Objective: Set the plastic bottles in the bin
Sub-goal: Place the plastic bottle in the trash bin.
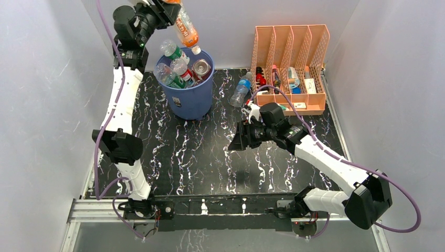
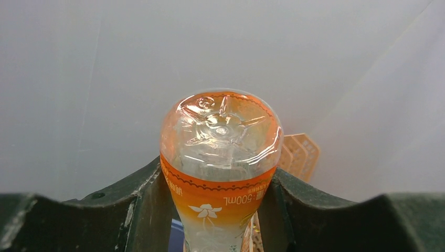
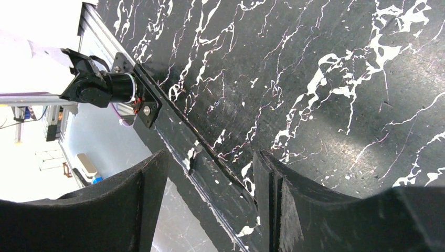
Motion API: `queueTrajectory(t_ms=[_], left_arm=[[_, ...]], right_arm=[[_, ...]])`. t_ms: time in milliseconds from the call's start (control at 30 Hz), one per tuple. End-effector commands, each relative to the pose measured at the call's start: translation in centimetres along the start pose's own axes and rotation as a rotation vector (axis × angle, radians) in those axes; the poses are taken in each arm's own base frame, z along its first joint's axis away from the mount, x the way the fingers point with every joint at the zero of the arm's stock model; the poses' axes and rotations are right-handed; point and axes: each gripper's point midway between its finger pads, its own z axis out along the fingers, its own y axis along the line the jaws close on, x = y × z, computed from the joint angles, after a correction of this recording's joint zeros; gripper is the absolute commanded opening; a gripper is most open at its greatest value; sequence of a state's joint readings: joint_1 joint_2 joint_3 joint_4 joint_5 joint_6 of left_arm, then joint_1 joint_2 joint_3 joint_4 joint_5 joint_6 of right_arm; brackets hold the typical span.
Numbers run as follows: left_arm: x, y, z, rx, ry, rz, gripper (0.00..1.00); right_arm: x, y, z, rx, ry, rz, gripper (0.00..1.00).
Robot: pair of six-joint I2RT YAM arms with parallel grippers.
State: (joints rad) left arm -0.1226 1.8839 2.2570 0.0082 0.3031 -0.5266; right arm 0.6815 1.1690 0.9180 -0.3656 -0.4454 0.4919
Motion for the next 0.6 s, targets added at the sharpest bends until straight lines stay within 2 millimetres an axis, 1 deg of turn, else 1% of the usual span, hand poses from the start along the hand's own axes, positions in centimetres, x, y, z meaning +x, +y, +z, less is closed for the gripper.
queueTrajectory(t_ms=[0, 133, 400, 500, 567], left_arm=[[-0.8, 0.2, 0.6, -0.003, -0.083, 0.189, 0.48], [0.9, 1.1, 1.6, -0.009, -0.074, 0.251, 0.49], [5.6, 3.5, 3.4, 0.001, -0.017, 0.300, 0.49], [7.4, 3.7, 3.4, 0.018, 0.002, 0.292, 0.49], [8.9, 3.9, 3.1, 0.022, 0.008, 0.292, 0.51]], right_arm=[[-0.4, -0.5, 0.4, 0.012, -0.013, -0.018, 0.70], [0.0, -1.1, 0.8, 0.024, 0.004, -0.018, 0.70], [0.3, -2.0, 1.8, 0.037, 0.030, -0.016, 0.71], [0.3, -2.3, 2.1, 0.045, 0.034, -0.019, 0.71], [0.2, -2.3, 2.2, 0.048, 0.038, -0.025, 0.71]])
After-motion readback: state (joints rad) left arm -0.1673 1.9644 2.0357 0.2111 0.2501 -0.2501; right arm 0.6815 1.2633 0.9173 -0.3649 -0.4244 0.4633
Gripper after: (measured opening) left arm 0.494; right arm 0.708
